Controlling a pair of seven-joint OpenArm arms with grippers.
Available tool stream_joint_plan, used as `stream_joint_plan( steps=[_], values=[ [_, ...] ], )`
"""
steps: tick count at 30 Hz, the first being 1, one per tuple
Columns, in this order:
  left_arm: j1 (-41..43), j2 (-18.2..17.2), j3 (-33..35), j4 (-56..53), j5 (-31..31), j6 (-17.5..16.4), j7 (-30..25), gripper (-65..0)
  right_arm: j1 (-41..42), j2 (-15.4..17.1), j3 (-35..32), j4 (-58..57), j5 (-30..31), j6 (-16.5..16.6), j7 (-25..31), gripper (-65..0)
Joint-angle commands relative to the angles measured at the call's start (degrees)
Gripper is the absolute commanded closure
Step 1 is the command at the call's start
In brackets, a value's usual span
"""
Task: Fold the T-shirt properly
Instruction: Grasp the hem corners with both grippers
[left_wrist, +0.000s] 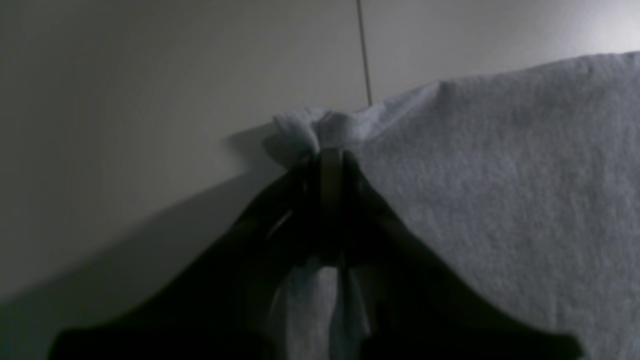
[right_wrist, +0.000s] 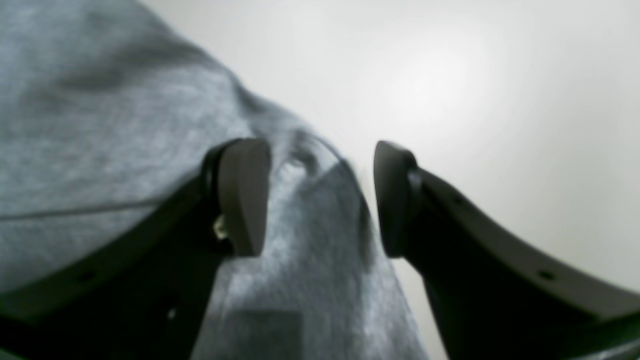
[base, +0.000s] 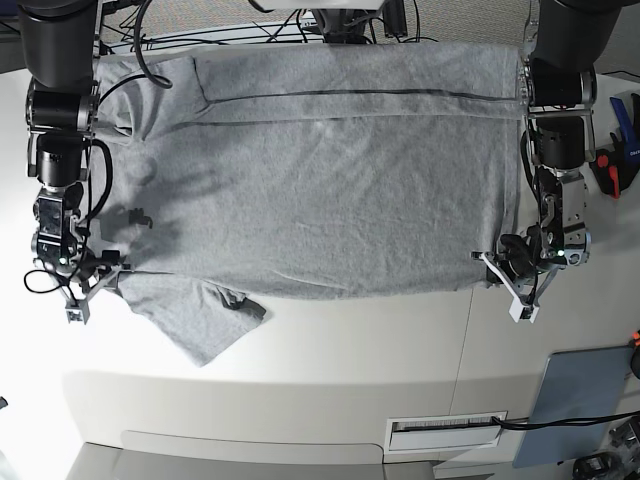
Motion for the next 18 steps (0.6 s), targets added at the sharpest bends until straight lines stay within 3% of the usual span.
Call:
stream_joint_plan(
  steps=[1, 4, 6, 9, 15, 18],
  values=[
    [-1.0, -0.8, -0.1, 0.5, 0.7, 0.2, 1.1, 0.0, 1.7, 0.9, 0.2, -0.4, -0.5, -0.2, 0.3, -33.1],
    [-1.0, -0.8, -0.1, 0.5, 0.7, 0.2, 1.1, 0.0, 1.7, 0.7, 0.2, -2.4, -0.3, 2.0, 1.6, -33.0],
    [-1.0, -0.8, -0.1, 0.5, 0.7, 0.2, 1.1, 0.0, 1.7, 0.7, 0.2, -2.5, 0.7, 4.6, 0.7, -33.0],
    [-1.0, -0.8, -0.1, 0.5, 0.7, 0.2, 1.1, 0.0, 1.7, 0.6, 0.2, -2.5, 1.4, 5.8, -1.2, -31.4],
    [-1.0, -0.8, -0.1, 0.5, 0.7, 0.2, 1.1, 0.0, 1.7, 0.6, 0.2, -2.5, 1.3, 5.2, -5.6, -10.0],
    [-1.0, -0.8, -0.1, 0.5, 0.7, 0.2, 1.0, 0.0, 1.7, 0.6, 0.2, -2.5, -2.0, 5.2, -4.9, -2.2]
  ],
)
